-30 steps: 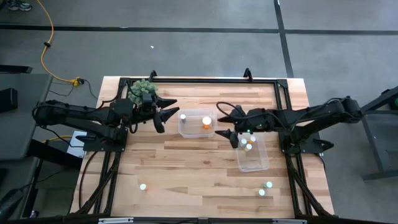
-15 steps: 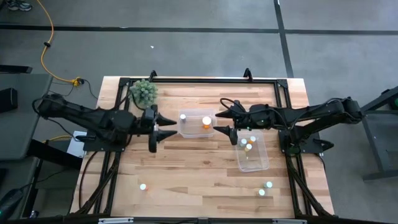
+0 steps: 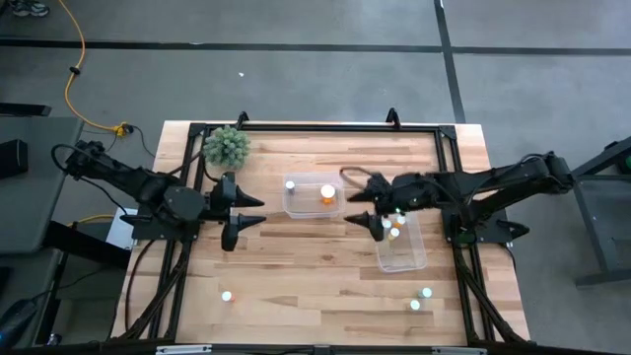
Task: Pick and place medicine bottles into bin by pill shape (circle, oval)
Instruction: Put the blue tablet bottle into the bottom transparent bin
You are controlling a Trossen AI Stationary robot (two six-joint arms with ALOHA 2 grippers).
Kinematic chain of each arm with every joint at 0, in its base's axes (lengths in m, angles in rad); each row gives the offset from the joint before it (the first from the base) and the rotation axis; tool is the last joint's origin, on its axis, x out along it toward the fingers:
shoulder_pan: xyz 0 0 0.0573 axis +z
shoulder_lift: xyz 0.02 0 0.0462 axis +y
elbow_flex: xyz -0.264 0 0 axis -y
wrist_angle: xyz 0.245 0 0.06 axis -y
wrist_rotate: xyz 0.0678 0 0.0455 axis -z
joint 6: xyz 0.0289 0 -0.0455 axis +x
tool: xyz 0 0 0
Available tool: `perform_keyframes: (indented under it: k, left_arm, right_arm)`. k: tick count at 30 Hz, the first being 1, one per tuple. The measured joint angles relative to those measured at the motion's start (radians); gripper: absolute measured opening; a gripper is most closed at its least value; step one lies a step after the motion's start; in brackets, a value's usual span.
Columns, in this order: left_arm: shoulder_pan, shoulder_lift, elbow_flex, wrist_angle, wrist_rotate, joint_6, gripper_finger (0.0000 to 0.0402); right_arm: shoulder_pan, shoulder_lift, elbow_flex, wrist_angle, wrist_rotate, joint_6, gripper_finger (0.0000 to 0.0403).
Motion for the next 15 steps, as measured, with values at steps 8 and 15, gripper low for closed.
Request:
perform_keyframes:
  k: [8,15]
  left_arm:
    - [0.001,-0.030,-0.012,0.044,0.064,0.183,0.0188]
    - [0.073,-0.132,-0.239,0.497,0.231,0.284,0.0188]
  right_arm:
    - [0.182,0.083,0.238,-0.673,0.011,0.489,0.0277]
    - [0.391,0.172,0.246,-0.889,-0.163,0.921,0.0277]
